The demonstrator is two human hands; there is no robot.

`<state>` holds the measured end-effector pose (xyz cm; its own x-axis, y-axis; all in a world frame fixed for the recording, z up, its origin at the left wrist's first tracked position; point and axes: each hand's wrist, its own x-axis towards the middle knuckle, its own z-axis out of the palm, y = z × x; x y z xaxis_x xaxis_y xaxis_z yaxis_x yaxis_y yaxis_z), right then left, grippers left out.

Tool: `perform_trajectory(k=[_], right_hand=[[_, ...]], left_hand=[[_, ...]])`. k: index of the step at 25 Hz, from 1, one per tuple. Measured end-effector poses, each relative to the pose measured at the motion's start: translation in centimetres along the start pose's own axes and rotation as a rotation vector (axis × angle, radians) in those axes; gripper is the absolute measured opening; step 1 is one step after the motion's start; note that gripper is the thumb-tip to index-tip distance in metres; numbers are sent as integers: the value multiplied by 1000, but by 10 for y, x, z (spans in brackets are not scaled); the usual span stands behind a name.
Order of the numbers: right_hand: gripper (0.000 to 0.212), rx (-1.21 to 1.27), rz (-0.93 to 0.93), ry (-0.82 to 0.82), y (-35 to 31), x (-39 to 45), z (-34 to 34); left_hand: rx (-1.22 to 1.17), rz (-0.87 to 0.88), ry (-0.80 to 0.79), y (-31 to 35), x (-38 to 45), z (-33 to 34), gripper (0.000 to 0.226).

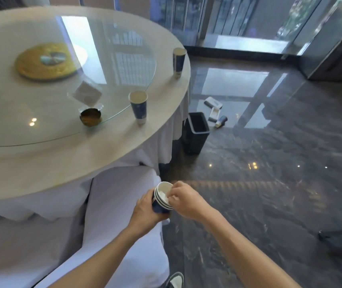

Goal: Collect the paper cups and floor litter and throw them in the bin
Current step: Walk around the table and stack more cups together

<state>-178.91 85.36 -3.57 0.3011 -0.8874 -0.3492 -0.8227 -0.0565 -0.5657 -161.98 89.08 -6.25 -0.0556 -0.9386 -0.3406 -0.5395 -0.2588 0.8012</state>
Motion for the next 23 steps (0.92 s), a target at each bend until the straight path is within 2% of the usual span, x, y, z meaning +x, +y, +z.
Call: perform_trajectory(k=[2, 6, 8, 11, 15, 17, 20, 23], right_hand=[[33, -20, -4, -7, 8, -15, -14], [35, 113, -7, 82, 14, -29, -40], [31, 65, -28, -42, 21, -26, -48], [39, -24, 8, -252, 34, -11, -63], [33, 25, 44, -349, 59, 29, -97], [33, -7, 11, -315, 70, 55, -119], [54, -90, -52, -205, 87, 92, -153], [45, -186, -151, -228, 95, 130, -178]], left_hand=[[-2, 15, 6, 11, -1, 12, 78], [-5, 39, 30, 30, 13, 27, 78], [-5, 65, 45, 38, 25, 35, 77], [32, 129, 44, 48, 46, 53, 81], [-9, 106, 53, 57, 92, 79, 81], [-94, 67, 66, 61, 122, 87, 80], [-195, 14, 126, 74, 163, 88, 78], [-225, -4, 170, 86, 202, 81, 73]])
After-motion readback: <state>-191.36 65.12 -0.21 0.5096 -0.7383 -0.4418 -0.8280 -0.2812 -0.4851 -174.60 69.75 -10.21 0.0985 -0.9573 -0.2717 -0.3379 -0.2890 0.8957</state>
